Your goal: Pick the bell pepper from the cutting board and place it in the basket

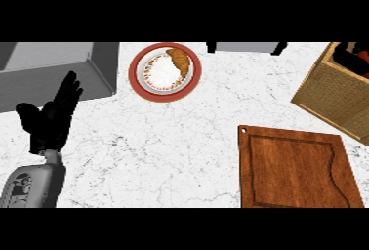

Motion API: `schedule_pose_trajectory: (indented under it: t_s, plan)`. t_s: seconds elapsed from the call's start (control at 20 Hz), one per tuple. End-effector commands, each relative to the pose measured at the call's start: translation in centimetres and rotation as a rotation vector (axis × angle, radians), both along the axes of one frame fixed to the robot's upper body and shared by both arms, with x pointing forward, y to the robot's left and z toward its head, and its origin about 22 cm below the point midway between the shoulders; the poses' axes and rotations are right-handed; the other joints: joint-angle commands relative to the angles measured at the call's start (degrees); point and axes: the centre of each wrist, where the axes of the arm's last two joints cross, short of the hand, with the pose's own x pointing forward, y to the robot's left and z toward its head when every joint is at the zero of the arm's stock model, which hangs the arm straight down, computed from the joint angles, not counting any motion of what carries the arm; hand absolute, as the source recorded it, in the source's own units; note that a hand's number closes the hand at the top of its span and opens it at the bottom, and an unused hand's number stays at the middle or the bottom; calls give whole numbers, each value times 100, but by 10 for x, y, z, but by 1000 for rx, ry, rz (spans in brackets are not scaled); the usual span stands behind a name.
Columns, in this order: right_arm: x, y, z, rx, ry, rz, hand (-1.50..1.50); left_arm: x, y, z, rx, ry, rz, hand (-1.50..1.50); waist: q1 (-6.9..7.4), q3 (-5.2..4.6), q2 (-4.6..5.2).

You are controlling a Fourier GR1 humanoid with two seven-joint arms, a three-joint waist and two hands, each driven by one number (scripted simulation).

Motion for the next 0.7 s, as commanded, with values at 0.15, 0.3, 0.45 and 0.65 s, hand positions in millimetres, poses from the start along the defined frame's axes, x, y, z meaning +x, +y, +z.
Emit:
schedule_pose_trajectory:
  t_s: [0.15, 0.3, 0.45, 0.65]
  plan:
    - [6, 12, -2, 6, 78, -20, 150, 4, -12, 5, -4, -2, -5, 0, 51, 48, 60]
    - [-11, -18, -9, 23, 117, -26, 150, -7, 3, 9, 2, -5, -20, 0, 76, 51, 55]
    - [-10, -8, -23, 44, 138, -36, 150, -10, -11, 5, -22, 6, -11, 0, 32, 49, 37]
    - [-11, -14, -17, 67, 196, -140, 150, -3, 1, 4, -16, -7, -27, 0, 117, 51, 87]
